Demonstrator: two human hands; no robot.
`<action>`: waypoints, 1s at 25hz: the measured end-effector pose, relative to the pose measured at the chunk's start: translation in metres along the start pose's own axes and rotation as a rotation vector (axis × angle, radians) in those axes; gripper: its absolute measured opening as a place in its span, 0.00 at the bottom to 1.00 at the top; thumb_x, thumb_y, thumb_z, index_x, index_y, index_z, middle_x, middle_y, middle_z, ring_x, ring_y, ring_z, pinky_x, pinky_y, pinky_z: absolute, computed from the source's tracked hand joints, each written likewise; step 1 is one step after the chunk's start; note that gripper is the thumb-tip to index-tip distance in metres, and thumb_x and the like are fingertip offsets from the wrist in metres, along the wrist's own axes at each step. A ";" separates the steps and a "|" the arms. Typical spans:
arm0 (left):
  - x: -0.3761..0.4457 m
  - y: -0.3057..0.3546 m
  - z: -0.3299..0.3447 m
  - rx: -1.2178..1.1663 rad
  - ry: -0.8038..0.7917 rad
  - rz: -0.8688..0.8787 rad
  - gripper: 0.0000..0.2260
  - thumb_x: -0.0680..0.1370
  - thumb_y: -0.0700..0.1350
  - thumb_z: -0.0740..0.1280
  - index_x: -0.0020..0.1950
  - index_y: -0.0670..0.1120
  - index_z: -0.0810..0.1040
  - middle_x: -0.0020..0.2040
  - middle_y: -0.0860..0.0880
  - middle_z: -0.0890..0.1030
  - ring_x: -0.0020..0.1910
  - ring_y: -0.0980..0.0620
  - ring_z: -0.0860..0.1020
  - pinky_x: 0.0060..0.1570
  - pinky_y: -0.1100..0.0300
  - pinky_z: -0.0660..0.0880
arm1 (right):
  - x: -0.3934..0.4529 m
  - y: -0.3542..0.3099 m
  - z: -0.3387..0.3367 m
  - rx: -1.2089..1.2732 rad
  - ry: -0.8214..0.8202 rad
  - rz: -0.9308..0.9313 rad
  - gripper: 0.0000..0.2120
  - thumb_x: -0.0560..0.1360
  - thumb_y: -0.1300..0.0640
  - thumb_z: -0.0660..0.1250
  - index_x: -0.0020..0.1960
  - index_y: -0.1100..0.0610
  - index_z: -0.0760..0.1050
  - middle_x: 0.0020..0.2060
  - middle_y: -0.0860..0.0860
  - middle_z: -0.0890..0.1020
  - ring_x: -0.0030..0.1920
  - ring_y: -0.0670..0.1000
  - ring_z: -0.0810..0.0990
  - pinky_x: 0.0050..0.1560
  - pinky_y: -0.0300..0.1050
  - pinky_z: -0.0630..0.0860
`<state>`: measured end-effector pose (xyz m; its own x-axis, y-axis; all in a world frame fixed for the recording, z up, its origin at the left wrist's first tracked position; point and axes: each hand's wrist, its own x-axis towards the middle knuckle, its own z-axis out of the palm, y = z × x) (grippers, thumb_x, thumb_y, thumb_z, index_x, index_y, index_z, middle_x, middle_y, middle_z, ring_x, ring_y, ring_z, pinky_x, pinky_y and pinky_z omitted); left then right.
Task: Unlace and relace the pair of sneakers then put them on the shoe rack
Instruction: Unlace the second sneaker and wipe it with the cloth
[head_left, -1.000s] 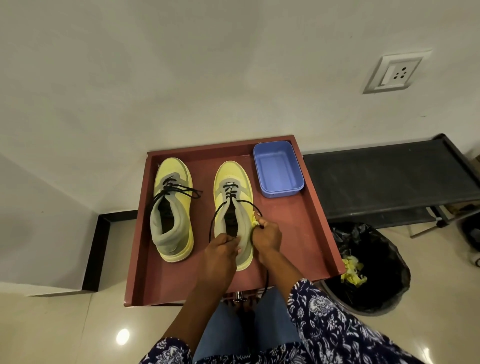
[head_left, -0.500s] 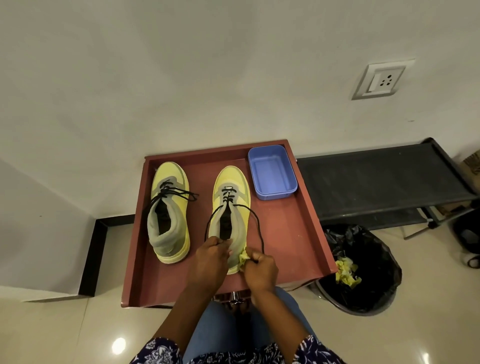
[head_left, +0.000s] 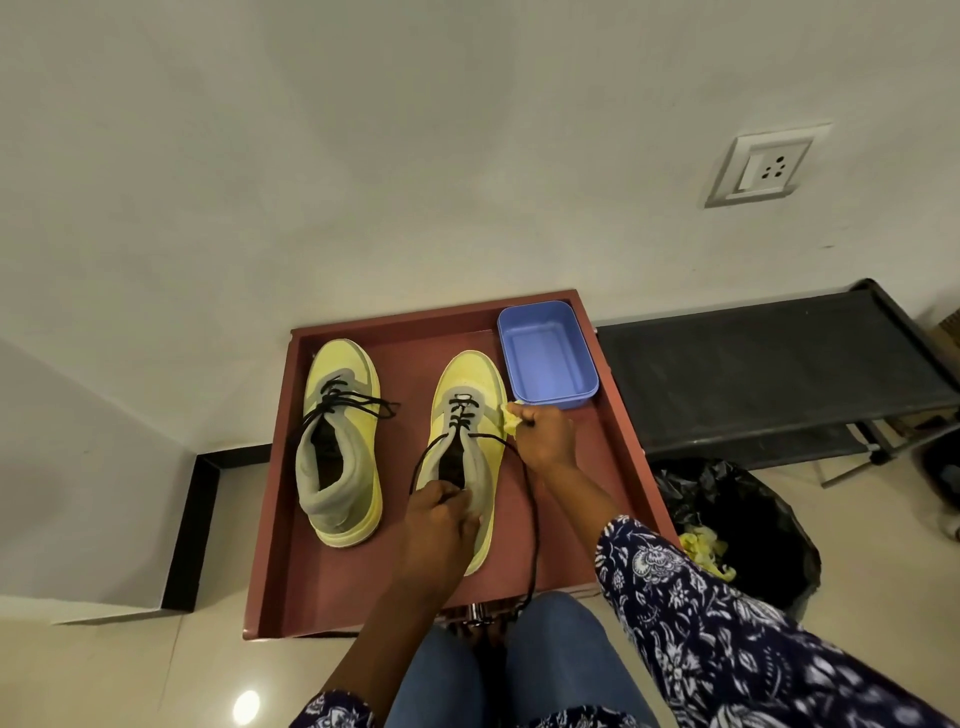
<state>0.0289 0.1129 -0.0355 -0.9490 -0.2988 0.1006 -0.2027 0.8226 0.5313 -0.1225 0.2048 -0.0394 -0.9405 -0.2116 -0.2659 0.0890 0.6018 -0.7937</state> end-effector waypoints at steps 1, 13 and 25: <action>0.003 0.001 0.003 0.003 0.004 -0.013 0.11 0.67 0.42 0.67 0.43 0.37 0.83 0.42 0.41 0.81 0.39 0.42 0.80 0.40 0.54 0.79 | 0.002 0.001 0.003 -0.039 -0.025 -0.029 0.17 0.74 0.67 0.60 0.60 0.59 0.77 0.59 0.57 0.79 0.60 0.56 0.77 0.60 0.41 0.71; 0.008 -0.001 0.012 0.167 0.144 0.039 0.13 0.68 0.47 0.66 0.45 0.41 0.82 0.56 0.38 0.78 0.56 0.45 0.67 0.52 0.47 0.75 | -0.075 0.019 0.033 0.177 0.078 -0.031 0.16 0.75 0.69 0.62 0.60 0.59 0.78 0.55 0.55 0.80 0.54 0.48 0.78 0.47 0.16 0.62; 0.005 -0.005 0.014 0.148 0.112 0.094 0.15 0.73 0.49 0.59 0.45 0.41 0.80 0.62 0.36 0.74 0.62 0.44 0.67 0.58 0.51 0.72 | -0.012 0.005 0.028 -0.067 0.020 -0.166 0.13 0.77 0.63 0.63 0.60 0.59 0.77 0.52 0.59 0.80 0.53 0.56 0.77 0.51 0.35 0.67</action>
<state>0.0215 0.1136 -0.0496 -0.9342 -0.2626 0.2416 -0.1555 0.9090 0.3867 -0.1017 0.1883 -0.0553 -0.9469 -0.2972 -0.1222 -0.0898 0.6098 -0.7875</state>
